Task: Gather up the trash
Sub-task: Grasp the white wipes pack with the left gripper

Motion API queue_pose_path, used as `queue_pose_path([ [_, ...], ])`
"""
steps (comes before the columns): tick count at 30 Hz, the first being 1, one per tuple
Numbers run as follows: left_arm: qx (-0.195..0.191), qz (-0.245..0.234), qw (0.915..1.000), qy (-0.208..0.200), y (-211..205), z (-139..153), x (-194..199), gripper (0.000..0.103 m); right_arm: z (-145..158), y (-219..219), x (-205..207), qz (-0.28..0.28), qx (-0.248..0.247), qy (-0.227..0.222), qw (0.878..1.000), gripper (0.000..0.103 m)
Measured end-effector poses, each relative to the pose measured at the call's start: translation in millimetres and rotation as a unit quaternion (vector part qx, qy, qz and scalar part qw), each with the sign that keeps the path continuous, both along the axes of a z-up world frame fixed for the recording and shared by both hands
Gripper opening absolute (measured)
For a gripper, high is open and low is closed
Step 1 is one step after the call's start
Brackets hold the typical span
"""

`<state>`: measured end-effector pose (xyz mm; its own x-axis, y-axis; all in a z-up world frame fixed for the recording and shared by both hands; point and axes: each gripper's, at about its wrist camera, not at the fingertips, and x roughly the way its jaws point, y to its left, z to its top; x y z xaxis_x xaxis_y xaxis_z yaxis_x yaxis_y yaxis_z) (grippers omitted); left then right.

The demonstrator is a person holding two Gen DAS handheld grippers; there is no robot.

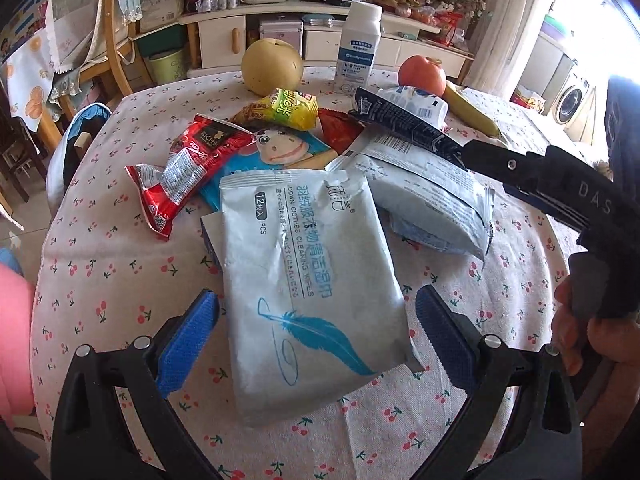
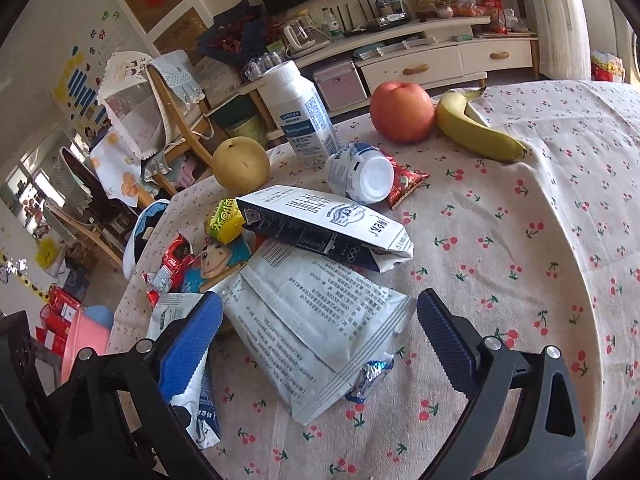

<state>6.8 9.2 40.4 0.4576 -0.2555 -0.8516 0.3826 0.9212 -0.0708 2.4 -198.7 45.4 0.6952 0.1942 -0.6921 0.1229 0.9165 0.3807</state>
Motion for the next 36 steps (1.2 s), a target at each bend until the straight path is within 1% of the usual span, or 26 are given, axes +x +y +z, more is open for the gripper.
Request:
queue_pose_path([
  [1,0.000,0.000,1.0000,0.001,0.3,-1.1,2.0,0.097,0.1,2.7,5.0,0.011,-0.006,0.000,1.000,0.090],
  [2,-0.001,0.001,1.0000,0.005,1.2,-2.5,4.0,0.094,-0.1,6.0,9.9,0.023,-0.016,0.002,1.000,0.080],
  [4,-0.009,0.001,0.9998,0.018,4.0,-6.4,7.7,0.087,-3.6,14.7,17.4,0.053,-0.039,0.009,0.998,0.078],
  [5,-0.015,0.001,0.9997,0.022,5.8,-8.1,9.0,0.086,-5.7,18.3,20.3,0.066,-0.049,0.014,0.996,0.078],
  [7,-0.026,-0.001,0.9993,0.026,9.2,-10.1,10.2,0.085,-9.1,23.4,22.3,0.086,-0.061,0.021,0.994,0.078],
  [8,-0.030,-0.002,0.9992,0.026,11.0,-10.5,10.2,0.084,-10.6,25.1,23.2,0.098,-0.058,0.026,0.993,0.082],
  [9,-0.033,-0.002,0.9992,0.025,12.7,-9.8,9.7,0.083,-11.4,26.6,23.4,0.109,-0.055,0.028,0.992,0.088],
  [11,-0.032,0.002,0.9993,0.021,17.1,-8.3,10.1,0.080,-12.7,30.3,22.0,0.118,-0.065,0.030,0.990,0.093],
  [15,-0.048,0.013,0.9985,0.024,29.7,-7.0,14.0,0.077,-19.9,42.1,21.9,0.137,-0.105,0.042,0.984,0.095],
  [17,-0.056,0.015,0.9981,0.024,36.2,-5.4,14.6,0.075,-22.9,46.8,24.7,0.136,-0.126,0.045,0.982,0.095],
  [19,-0.065,0.018,0.9974,0.025,43.7,-5.2,15.0,0.075,-23.3,44.6,26.4,0.130,-0.119,0.044,0.983,0.095],
  [23,-0.091,0.027,0.9952,0.025,61.4,-4.6,17.0,0.074,-25.2,36.1,32.1,0.112,-0.090,0.048,0.988,0.095],
  [25,-0.103,0.030,0.9940,0.021,69.9,-2.6,17.3,0.074,-23.6,30.7,32.4,0.104,-0.072,0.046,0.991,0.085],
  [26,-0.109,0.033,0.9933,0.019,74.8,-1.2,17.5,0.074,-22.2,28.9,32.5,0.102,-0.057,0.045,0.992,0.073],
  [27,-0.116,0.036,0.9924,0.018,80.1,-0.2,17.6,0.074,-20.8,27.1,31.5,0.101,-0.049,0.041,0.993,0.069],
  [28,-0.123,0.039,0.9915,0.017,85.2,0.6,17.9,0.074,-18.6,29.4,29.6,0.102,-0.052,0.038,0.993,0.067],
  [30,-0.137,0.045,0.9894,0.016,95.2,2.3,18.4,0.074,-14.3,35.2,25.7,0.103,-0.066,0.030,0.992,0.057],
  [33,-0.146,0.052,0.9879,0.008,106.5,5.4,17.2,0.074,-10.6,44.2,19.8,0.099,-0.084,0.026,0.991,0.050],
  [36,-0.153,0.058,0.9866,0.001,117.0,8.6,14.8,0.074,-4.0,50.9,11.7,0.087,-0.099,0.017,0.991,0.036],
])
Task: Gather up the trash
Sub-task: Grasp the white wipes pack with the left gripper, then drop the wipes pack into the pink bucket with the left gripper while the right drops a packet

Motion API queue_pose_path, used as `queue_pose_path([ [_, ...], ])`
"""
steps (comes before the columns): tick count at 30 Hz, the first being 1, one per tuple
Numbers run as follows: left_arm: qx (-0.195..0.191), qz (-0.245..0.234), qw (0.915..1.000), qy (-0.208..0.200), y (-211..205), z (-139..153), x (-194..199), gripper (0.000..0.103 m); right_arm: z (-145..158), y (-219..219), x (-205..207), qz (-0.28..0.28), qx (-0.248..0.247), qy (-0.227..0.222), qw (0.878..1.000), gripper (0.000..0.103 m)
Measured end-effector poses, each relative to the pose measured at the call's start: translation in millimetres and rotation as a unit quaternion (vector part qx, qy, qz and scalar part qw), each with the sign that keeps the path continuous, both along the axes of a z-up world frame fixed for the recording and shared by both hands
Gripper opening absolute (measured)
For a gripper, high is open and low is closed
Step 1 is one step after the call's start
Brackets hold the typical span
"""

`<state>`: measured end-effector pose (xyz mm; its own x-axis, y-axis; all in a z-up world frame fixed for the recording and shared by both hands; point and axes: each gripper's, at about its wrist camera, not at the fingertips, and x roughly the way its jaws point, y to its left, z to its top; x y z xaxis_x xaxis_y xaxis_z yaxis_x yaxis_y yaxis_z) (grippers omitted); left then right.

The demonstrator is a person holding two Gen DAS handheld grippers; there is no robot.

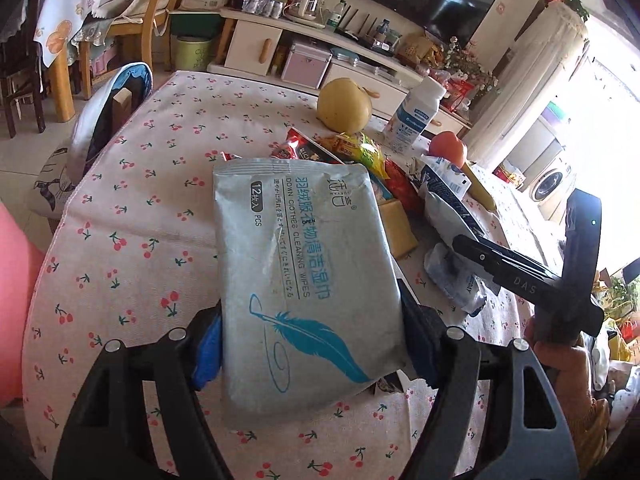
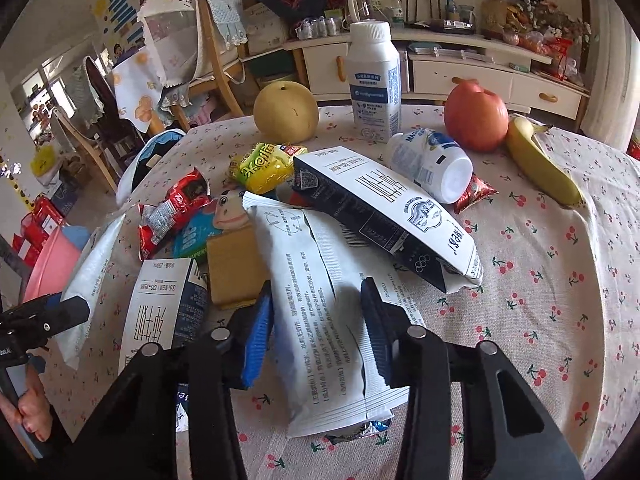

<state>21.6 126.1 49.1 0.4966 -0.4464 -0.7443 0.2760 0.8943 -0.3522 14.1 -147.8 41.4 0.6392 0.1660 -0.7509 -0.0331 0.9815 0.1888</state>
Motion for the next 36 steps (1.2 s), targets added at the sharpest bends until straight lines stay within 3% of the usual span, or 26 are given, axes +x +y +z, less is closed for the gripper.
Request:
queue_pose_path([
  [5,-0.008,0.014,0.9999,-0.005,17.0,3.0,-1.1,0.075,9.8,9.5,-14.3,-0.019,-0.031,-0.016,0.999,0.020],
  [15,-0.006,0.020,0.9994,-0.029,30.8,13.2,-9.9,0.075,34.5,15.9,-38.9,-0.058,-0.049,-0.055,0.996,0.012],
  [27,-0.029,0.026,0.9983,-0.044,44.9,26.4,-16.9,0.075,85.7,51.3,-63.0,-0.046,0.002,-0.107,0.993,0.012],
  [36,-0.030,0.080,0.9922,-0.091,93.1,50.7,-27.6,0.075,132.7,145.9,-56.5,0.048,0.084,-0.151,0.984,0.012],
])
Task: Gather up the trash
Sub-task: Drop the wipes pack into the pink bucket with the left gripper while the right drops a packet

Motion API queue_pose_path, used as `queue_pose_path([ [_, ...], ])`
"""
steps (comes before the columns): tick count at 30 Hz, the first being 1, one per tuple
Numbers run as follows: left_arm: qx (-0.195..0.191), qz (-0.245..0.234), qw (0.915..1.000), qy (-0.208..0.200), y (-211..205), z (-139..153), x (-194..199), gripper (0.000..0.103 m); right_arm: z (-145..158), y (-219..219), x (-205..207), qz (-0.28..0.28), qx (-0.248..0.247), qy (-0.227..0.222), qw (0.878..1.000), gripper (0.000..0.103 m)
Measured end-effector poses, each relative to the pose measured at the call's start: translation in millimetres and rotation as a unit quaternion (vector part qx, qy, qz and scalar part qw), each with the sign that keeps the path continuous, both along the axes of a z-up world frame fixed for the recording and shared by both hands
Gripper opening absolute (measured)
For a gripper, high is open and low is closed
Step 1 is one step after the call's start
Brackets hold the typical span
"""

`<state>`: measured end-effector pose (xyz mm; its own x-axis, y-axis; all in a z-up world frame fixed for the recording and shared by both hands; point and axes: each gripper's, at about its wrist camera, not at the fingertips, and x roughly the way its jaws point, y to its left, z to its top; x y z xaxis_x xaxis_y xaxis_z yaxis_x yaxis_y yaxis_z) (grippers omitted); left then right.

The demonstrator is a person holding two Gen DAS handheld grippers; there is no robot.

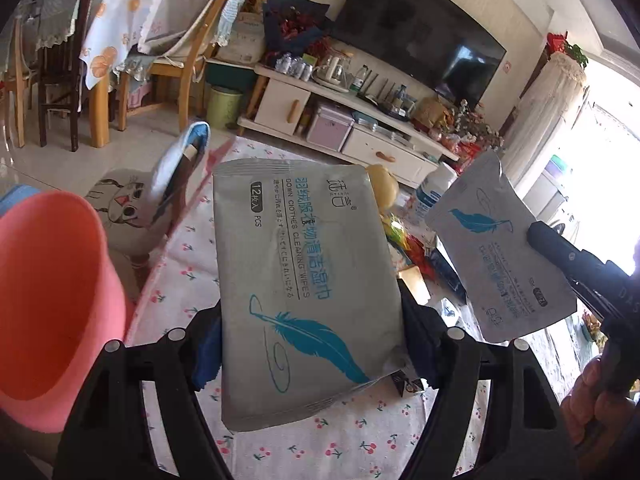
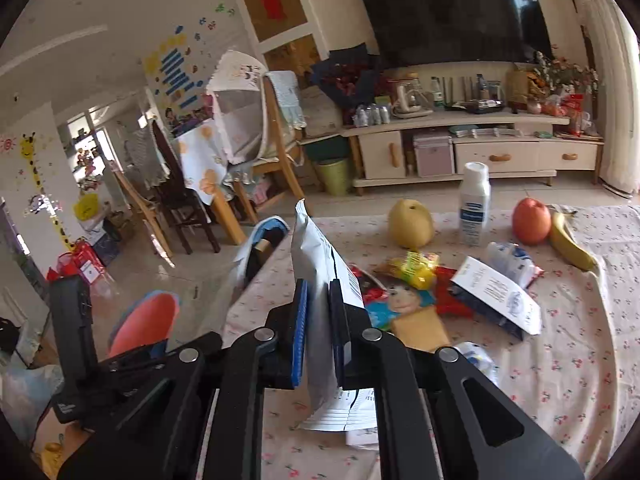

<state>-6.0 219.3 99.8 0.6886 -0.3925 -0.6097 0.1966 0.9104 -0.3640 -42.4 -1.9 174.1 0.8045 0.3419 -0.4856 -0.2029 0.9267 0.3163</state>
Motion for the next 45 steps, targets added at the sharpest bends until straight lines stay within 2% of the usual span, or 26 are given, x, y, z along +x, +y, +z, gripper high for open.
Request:
queue_pose_path([
  [3,0.003,0.050,0.9985,-0.020,35.6,8.8,-1.8,0.075,8.5,47.9,13.1,0.055,0.028,0.000,0.998,0.012],
  [7,-0.004,0.127,0.9917,-0.020,88.6,10.4,-1.9,0.075,10.0,120.0,34.9,0.127,0.058,0.012,0.990,0.012],
  [13,0.005,0.251,0.9679,0.006,161.4,2.1,0.1,0.075,-7.3,210.2,66.7,0.191,0.095,0.050,0.976,0.012],
  [18,0.004,0.292,0.9548,0.053,192.8,-9.3,12.4,0.075,-36.9,249.2,86.1,0.212,0.112,0.093,0.966,0.012],
  [20,0.009,0.306,0.9500,0.064,200.6,-13.9,16.7,0.078,-53.8,256.0,97.5,0.210,0.113,0.118,0.964,0.015],
  [23,0.011,0.326,0.9435,0.058,210.5,-16.3,18.5,0.083,-66.0,254.1,101.1,0.197,0.098,0.125,0.967,0.017],
  [25,0.011,0.335,0.9410,0.043,212.7,-17.7,13.6,0.084,-65.7,243.2,97.0,0.176,0.086,0.117,0.974,0.047],
  [26,0.009,0.338,0.9405,0.032,213.8,-17.8,9.9,0.085,-63.6,234.5,92.6,0.164,0.075,0.107,0.978,0.068],
  [29,-0.015,0.346,0.9382,-0.013,213.6,-13.9,0.2,0.087,-56.6,214.2,79.1,0.139,0.026,0.074,0.987,0.076],
  [30,-0.023,0.346,0.9375,-0.030,209.4,-11.4,-3.5,0.088,-54.4,208.9,73.9,0.128,0.010,0.064,0.990,0.083],
  [33,-0.013,0.333,0.9396,-0.077,194.0,-3.7,-6.7,0.090,-51.3,192.7,59.0,0.108,-0.032,0.032,0.993,0.089],
  [35,-0.005,0.313,0.9446,-0.097,181.6,1.1,-4.3,0.090,-49.6,182.9,49.3,0.094,-0.062,0.009,0.994,0.091],
  [39,0.039,0.285,0.9527,-0.099,157.7,9.2,3.0,0.090,-52.9,165.9,30.3,0.065,-0.122,-0.035,0.990,0.094],
  [42,0.082,0.284,0.9510,-0.092,140.5,15.5,5.5,0.091,-50.0,149.9,20.5,0.045,-0.153,-0.062,0.985,0.098],
  [45,0.112,0.278,0.9499,-0.090,127.3,18.3,6.3,0.091,-48.7,134.3,12.0,0.025,-0.177,-0.068,0.982,0.098],
])
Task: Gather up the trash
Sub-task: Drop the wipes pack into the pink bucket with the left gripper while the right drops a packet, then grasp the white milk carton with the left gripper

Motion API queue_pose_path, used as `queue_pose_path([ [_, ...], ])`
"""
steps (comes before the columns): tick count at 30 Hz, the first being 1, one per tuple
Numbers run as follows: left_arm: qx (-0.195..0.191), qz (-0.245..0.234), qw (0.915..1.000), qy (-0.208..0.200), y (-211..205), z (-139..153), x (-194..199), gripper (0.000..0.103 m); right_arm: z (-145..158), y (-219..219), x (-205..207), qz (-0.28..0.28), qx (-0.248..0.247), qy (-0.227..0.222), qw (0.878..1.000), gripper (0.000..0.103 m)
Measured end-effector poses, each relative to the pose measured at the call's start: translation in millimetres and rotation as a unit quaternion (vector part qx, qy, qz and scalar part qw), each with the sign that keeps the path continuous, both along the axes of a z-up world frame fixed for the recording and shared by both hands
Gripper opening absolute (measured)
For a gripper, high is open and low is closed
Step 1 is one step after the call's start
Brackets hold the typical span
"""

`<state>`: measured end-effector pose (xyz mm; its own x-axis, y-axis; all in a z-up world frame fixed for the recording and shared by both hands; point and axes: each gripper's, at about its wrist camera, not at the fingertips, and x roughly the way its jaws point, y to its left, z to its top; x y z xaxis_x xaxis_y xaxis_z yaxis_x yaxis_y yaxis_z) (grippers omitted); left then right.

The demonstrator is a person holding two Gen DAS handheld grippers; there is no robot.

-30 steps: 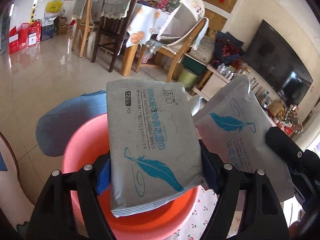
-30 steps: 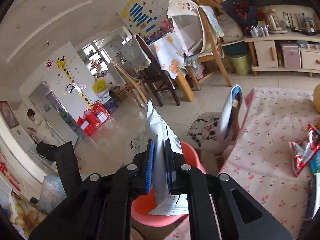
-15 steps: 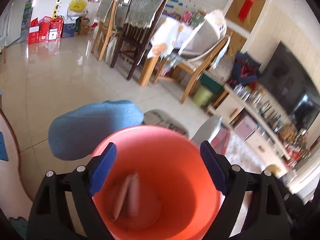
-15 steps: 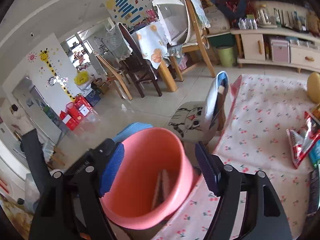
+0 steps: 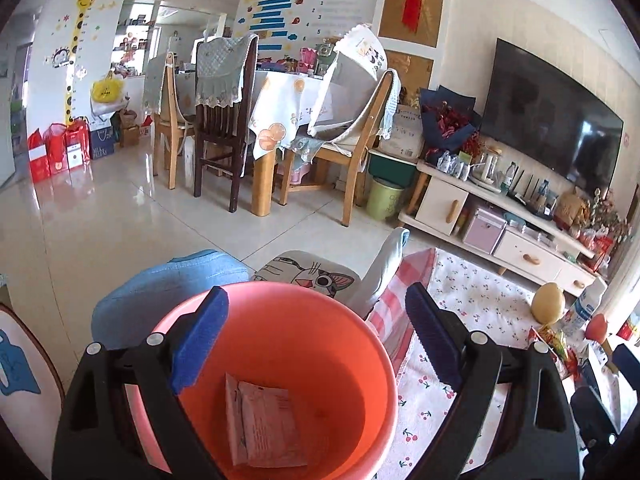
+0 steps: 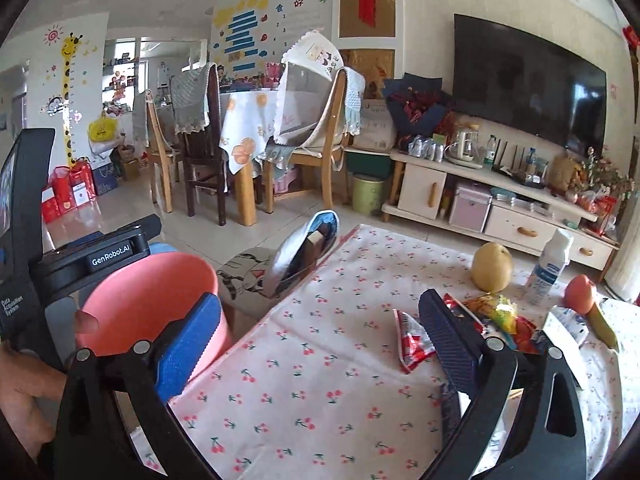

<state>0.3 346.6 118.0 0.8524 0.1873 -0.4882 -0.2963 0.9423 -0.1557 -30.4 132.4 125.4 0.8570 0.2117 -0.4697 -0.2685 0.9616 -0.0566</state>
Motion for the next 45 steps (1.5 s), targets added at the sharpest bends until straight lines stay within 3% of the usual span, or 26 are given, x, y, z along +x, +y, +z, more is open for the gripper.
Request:
queue_pose_path([
  [7,0.015,-0.019,0.9997,0.009,-23.1,-3.0,-1.0,0.091,-0.1,-33.9,-16.2,-0.041,-0.041,-0.024,0.998,0.098],
  [16,0.063,-0.088,0.9941,0.004,-77.9,-5.2,0.2,0.091,-13.8,-87.0,-23.8,-0.079,-0.063,-0.016,0.995,0.098],
  [24,0.061,-0.150,0.9868,0.007,-130.5,-10.9,2.7,0.091,-23.6,-140.9,-23.5,-0.122,-0.061,-0.005,0.991,0.098],
  [30,0.069,-0.209,0.9754,0.015,-177.5,-17.2,-1.5,0.091,-19.8,-198.5,-21.4,-0.168,-0.029,-0.002,0.985,0.098],
  [36,0.050,-0.267,0.9613,0.047,-220.4,-28.3,-8.9,0.091,-17.0,-252.5,-17.9,-0.204,0.003,0.011,0.979,0.098],
  [42,0.009,-0.332,0.9372,0.108,-263.0,-49.7,-19.6,0.091,-20.9,-293.5,-7.7,-0.232,0.026,0.032,0.972,0.098],
  [45,0.018,-0.359,0.9241,0.131,-287.5,-63.8,-26.8,0.091,-27.4,-308.2,1.5,-0.235,0.045,0.053,0.969,0.098],
])
